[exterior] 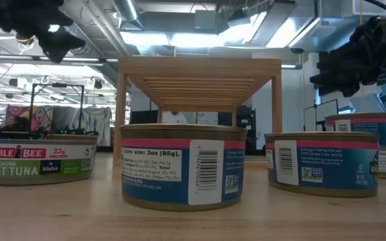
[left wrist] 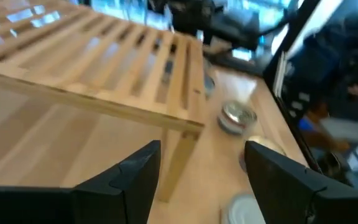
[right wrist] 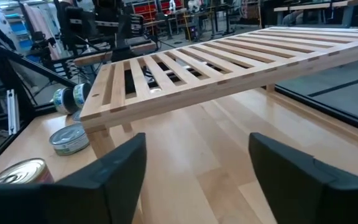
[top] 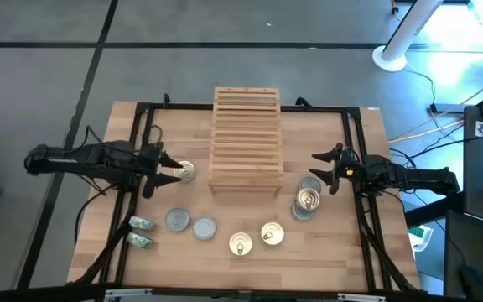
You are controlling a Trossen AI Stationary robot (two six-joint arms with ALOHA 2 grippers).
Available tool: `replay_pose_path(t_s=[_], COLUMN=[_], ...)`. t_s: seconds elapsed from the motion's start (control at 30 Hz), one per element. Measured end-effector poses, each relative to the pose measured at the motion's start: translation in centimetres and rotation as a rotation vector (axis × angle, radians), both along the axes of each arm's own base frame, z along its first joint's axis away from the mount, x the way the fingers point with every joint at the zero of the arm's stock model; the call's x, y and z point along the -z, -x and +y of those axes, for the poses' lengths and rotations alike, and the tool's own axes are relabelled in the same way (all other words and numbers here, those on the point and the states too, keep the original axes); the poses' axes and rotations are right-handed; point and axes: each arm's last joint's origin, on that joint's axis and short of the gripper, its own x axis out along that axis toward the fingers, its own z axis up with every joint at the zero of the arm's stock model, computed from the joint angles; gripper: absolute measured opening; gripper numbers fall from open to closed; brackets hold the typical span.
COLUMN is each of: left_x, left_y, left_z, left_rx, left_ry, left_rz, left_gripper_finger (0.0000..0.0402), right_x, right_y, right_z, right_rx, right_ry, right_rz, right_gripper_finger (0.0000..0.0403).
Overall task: Stack canned seafood by type on shelf
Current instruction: Put the green tuna can on the shelf
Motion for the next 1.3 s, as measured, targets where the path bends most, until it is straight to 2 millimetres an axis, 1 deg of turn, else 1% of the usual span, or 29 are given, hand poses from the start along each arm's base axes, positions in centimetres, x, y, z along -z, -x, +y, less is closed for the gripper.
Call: replay_pose_path(t_s=[0.17, 0.3, 0.5, 0.57, 0.67, 0.9, 1.17, 1.3], left_x=[-2.3, -3.6, -4.7, -4.6, -3.9, -2.3, -1.5, -1.2], left_y=[-2.3, -3.9, -5.6, -6.0, -6.4, -6.5, -6.4, -6.1], left_z=[-1.1, -2.3, -4.3, -5.0, -6.0, -7.9, -9.2, -10.2], left_rx=[0.059, 0.080, 0.096, 0.105, 0.131, 0.166, 0.189, 0.219], left_ry=[0.015, 0.044, 0.096, 0.118, 0.157, 0.244, 0.202, 0.166], left_rz=[0.215, 0.439, 0.783, 0.875, 0.995, 1.236, 1.307, 1.333], left_gripper_finger=[0.0227, 0.0227, 0.0227, 0.0227, 0.0227, 0.0227, 0.0227, 0.0227], right_x=[0.0, 0.0, 0.0, 0.0, 0.0, 0.0, 0.1, 0.1], right_y=[0.0, 0.0, 0.0, 0.0, 0.0, 0.0, 0.0, 0.0], right_z=[0.0, 0.0, 0.0, 0.0, 0.0, 0.0, 0.0, 0.0], right_rx=[0.000, 0.000, 0.000, 0.000, -0.001, -0.001, -0.003, -0.003], right_ry=[0.000, 0.000, 0.000, 0.000, 0.000, 0.000, 0.000, 0.000], right_rz=[0.000, 0.000, 0.001, 0.001, 0.002, 0.002, 0.018, 0.022], right_gripper_finger=[0.0293, 0.0294, 0.0294, 0.0294, 0.0294, 0.0294, 0.0294, 0.0294])
